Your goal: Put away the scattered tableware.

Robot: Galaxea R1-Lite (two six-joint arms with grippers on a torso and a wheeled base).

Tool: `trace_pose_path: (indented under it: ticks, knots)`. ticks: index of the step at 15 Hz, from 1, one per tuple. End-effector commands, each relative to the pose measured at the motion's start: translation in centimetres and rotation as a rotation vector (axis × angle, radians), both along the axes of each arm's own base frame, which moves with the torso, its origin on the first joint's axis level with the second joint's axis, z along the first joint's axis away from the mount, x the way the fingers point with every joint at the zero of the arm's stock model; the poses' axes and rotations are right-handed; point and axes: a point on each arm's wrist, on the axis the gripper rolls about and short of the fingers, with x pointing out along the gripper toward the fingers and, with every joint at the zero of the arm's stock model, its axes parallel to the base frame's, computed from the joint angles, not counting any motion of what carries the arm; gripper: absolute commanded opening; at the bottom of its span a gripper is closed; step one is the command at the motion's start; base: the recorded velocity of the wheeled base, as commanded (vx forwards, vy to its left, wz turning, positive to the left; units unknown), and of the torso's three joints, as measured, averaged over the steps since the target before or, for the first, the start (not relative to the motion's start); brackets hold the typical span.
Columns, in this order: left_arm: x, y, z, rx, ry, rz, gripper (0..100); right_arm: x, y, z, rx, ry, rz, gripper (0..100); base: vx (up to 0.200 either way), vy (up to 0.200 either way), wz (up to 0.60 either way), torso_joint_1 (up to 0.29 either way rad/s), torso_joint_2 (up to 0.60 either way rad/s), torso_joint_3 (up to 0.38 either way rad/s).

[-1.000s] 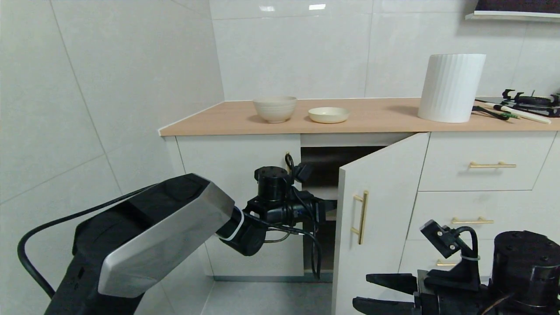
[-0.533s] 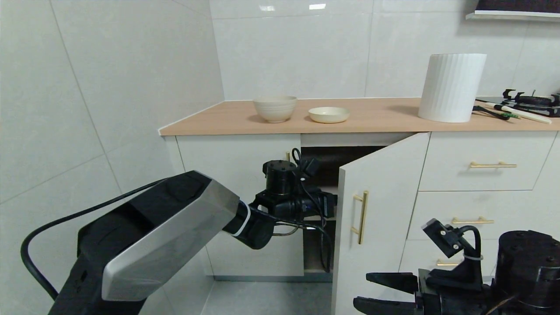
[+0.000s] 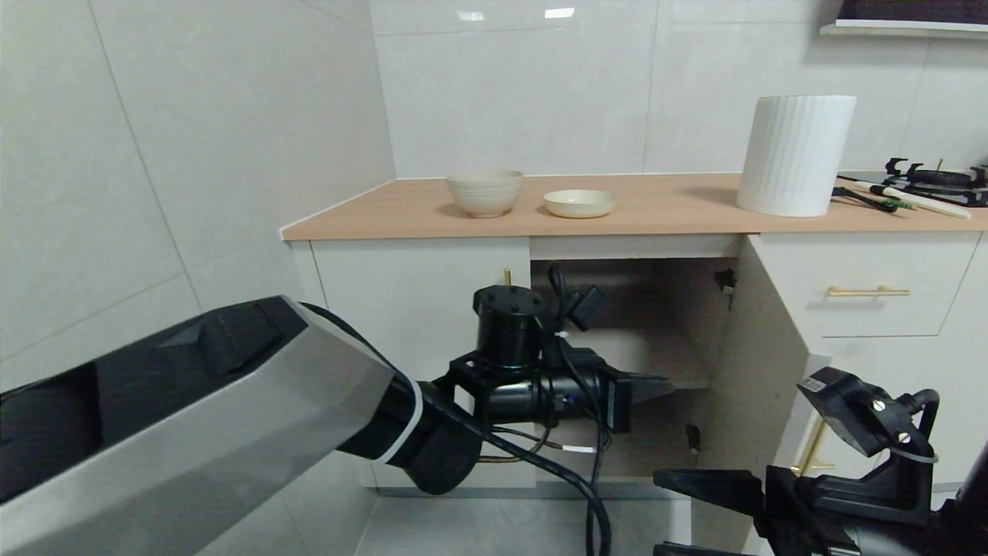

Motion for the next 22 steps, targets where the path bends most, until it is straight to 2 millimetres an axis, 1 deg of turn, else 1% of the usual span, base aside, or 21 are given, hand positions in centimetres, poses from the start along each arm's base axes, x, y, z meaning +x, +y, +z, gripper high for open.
trace_pose_path:
  ticks: [1,2,4,5,7,8,9,10,12,13,14,15,16,17,18,20,21,22]
  knots:
    - [1.1,5.0,0.3,-0.005,-0.009,0.12,0,-0.1,0.0,0.1,0.004,-0.005,0.0,100,0.0,0.0,0.0,0.0,0.0,0.0]
    - [1.5,6.9,0.2,-0.008,-0.014,0.169,0,0.2,0.2,-0.2,-0.008,0.009,-0.001,100,0.0,0.0,0.0,0.0,0.0,0.0]
    - [1.1,10.8,1.0,0.002,-0.023,0.251,0,1.5,1.2,-1.7,-0.06,0.042,-0.01,100,0.0,0.0,0.0,0.0,0.0,0.0]
    - [0.6,13.4,2.0,0.002,-0.027,0.309,0,3.8,2.2,-2.6,-0.103,0.013,-0.068,100,0.0,0.0,0.0,0.0,0.0,0.0]
    - [-0.3,17.1,3.7,-0.005,-0.043,0.399,0,7.9,4.3,-4.4,-0.209,-0.1,-0.246,100,0.0,0.0,0.0,0.0,0.0,0.0]
    - [-1.0,18.7,4.7,-0.007,-0.05,0.444,0,9.7,5.4,-4.7,-0.228,-0.144,-0.329,100,0.0,0.0,0.0,0.0,0.0,0.0]
    - [-1.6,19.6,5.2,-0.005,-0.048,0.467,0,10.4,5.8,-4.5,-0.223,-0.159,-0.361,100,0.0,0.0,0.0,0.0,0.0,0.0]
    - [-2.8,21.6,6.5,0.004,-0.036,0.526,0,11.6,6.2,-3.3,-0.224,-0.185,-0.384,100,0.0,0.0,0.0,0.0,0.0,0.0]
    - [-4.7,23.5,8.4,0.025,-0.023,0.593,0,13.3,5.4,-0.1,-0.268,-0.214,-0.432,100,0.0,0.0,0.0,0.0,0.0,0.0]
    - [-5.6,24.3,9.1,0.047,-0.035,0.613,0,13.8,5.0,1.5,-0.289,-0.239,-0.457,100,0.0,0.0,0.0,0.0,0.0,0.0]
    - [-6.9,24.9,9.7,0.112,-0.063,0.655,0,14.4,4.7,3.4,-0.316,-0.247,-0.515,100,0.0,0.0,0.0,0.0,0.0,0.0]
    - [-7.6,25.3,9.9,0.186,-0.078,0.755,0,14.5,4.6,4.8,-0.349,-0.235,-0.589,100,0.0,0.0,0.0,0.0,0.0,0.0]
    - [-7.9,25.5,9.9,0.235,-0.081,0.86,0,14.7,4.7,5.6,-0.385,-0.22,-0.644,100,0.0,0.0,0.0,0.0,0.0,0.0]
    - [-8.1,25.6,10.0,0.247,-0.087,0.9,0,14.6,4.5,6.1,-0.411,-0.203,-0.666,100,0.0,0.0,0.0,0.0,0.0,0.0]
    - [-8.3,25.6,10.1,0.245,-0.091,0.898,0,14.2,4.5,6.4,-0.43,-0.189,-0.654,100,0.0,0.0,0.0,0.0,0.0,0.0]
    - [-8.4,25.6,10.4,0.239,-0.099,0.897,0,13.3,4.7,6.1,-0.467,-0.161,-0.633,100,0.0,0.0,0.0,0.0,0.0,0.0]
    - [-8.5,25.6,10.4,0.238,-0.1,0.897,100,12.8,4.5,6.6,-0.459,-0.169,-0.632,100,0.0,0.0,0.0,0.0,0.0,0.0]
    - [-8.4,25.6,10.5,0.233,-0.104,0.897,100,12.5,4.4,7.1,-0.445,-0.177,-0.635,100,0.0,0.0,0.0,0.0,0.0,0.0]
